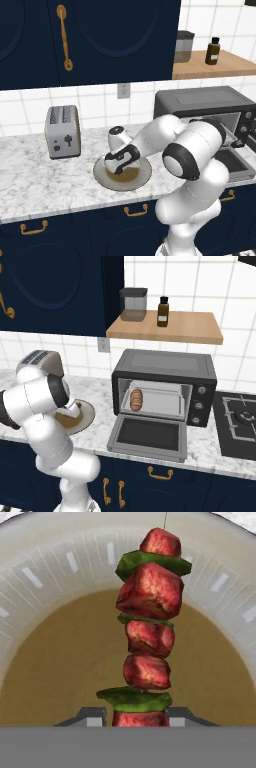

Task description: Pick up the kebab skewer and baguette bread, and place them inside the toaster oven. Close the toaster oven door and start by setting the timer.

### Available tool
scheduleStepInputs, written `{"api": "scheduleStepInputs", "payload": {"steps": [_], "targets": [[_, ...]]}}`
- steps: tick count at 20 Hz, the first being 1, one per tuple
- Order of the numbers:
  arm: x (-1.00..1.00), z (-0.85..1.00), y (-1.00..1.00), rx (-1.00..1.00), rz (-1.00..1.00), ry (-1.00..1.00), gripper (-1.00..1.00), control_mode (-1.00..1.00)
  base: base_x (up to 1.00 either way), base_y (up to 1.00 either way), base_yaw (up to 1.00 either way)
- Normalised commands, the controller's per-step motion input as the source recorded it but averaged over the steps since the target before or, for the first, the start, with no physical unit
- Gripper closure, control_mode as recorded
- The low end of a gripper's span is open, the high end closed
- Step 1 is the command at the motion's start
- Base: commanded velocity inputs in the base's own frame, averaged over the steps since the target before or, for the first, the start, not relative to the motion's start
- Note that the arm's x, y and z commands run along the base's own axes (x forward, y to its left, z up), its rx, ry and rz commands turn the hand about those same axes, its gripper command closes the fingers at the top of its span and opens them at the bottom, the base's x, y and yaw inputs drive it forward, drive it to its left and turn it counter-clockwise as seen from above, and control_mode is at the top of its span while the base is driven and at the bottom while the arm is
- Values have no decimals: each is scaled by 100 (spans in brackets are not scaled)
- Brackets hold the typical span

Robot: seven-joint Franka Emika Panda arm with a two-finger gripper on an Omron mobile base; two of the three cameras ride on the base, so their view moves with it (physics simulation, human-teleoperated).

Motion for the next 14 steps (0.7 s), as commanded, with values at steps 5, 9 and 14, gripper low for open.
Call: {"api": "scheduleStepInputs", "payload": {"steps": [5,9,14], "targets": [[-78,53,-57,2,0,-1,100,-100,0,0,0],[-65,83,-88,2,0,0,100,-100,0,0,0],[-59,89,-97,0,0,0,100,-100,0,0,0]]}}
